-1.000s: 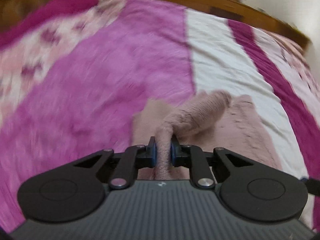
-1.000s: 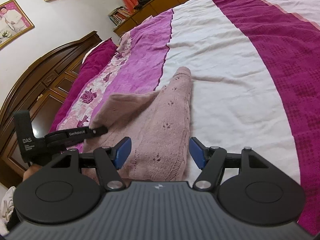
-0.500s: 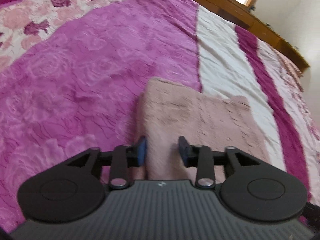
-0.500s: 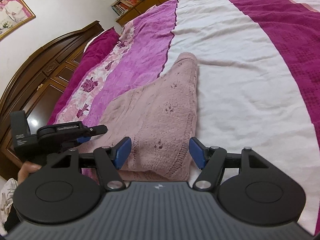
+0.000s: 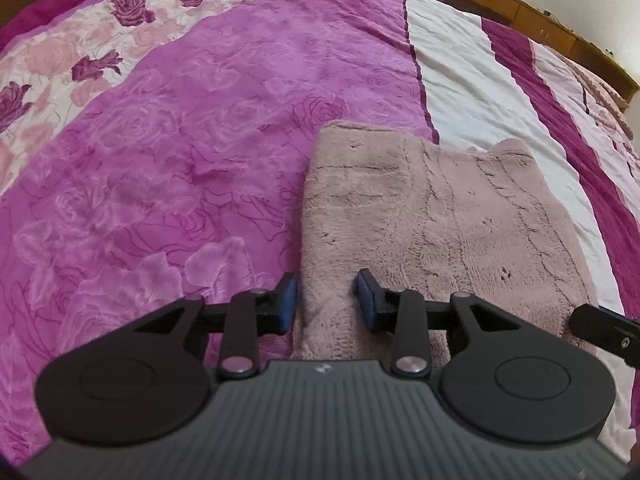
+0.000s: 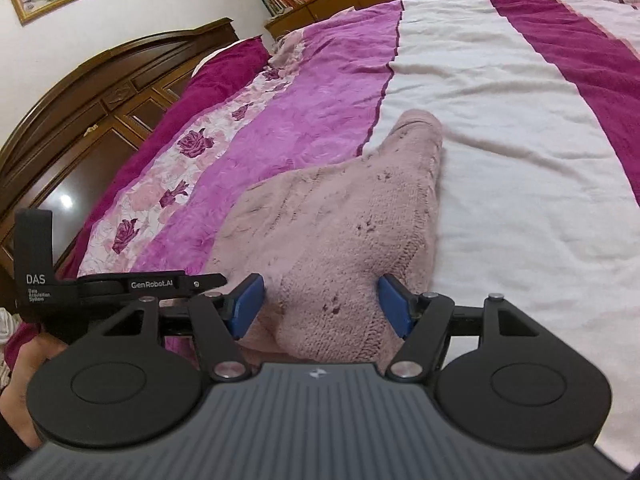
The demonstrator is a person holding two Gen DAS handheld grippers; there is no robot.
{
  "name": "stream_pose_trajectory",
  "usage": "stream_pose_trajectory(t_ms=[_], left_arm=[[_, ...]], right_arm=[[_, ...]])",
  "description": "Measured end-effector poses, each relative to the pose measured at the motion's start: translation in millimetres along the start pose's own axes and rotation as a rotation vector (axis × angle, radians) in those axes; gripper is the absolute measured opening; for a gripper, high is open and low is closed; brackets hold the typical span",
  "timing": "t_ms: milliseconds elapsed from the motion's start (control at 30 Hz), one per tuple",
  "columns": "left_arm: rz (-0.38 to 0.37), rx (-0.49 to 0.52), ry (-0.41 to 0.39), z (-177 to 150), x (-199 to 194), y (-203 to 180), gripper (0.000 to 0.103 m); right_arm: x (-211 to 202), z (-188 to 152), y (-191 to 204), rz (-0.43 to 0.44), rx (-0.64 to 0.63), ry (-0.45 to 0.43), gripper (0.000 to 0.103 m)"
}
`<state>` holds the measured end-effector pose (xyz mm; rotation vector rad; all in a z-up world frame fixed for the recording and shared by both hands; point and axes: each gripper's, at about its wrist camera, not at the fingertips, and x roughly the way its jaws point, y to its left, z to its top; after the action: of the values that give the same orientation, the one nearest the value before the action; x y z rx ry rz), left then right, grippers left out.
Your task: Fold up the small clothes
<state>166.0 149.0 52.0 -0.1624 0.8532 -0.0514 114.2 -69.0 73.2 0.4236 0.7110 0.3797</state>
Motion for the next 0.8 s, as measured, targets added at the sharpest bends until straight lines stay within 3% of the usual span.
stream_pose_trajectory(t_ms=[100,233,333,433,667,800], left_arm=[[-0.036,-0.032,-0.008,5,-4,0,0.038],[-0.048,-0.086,-0.007,11,0,2,0.053],[-0.038,-0.105,0.023,10,9,4,0.062],[-0.066,-0.128,0.028,6,13,6,0.062],[-0.256,-0.317,0.099,3,31,27,0.063],[-0.322,-0.349,0.109,0,36,33,0.062]], right_arm=[[-8,5,-13,0.014,0.062,-0.013,0.075],[-13,14,-38,0.045,0.168,-0.035,0.081],[-4,19,-56,0.076,0.227,-0.010,0.082],[13,19,-70,0.091,0.277,0.041,0.082],[48,11,-81,0.160,0.361,0.107,0.084],[59,12,-80,0.171,0.357,0.120,0.084]])
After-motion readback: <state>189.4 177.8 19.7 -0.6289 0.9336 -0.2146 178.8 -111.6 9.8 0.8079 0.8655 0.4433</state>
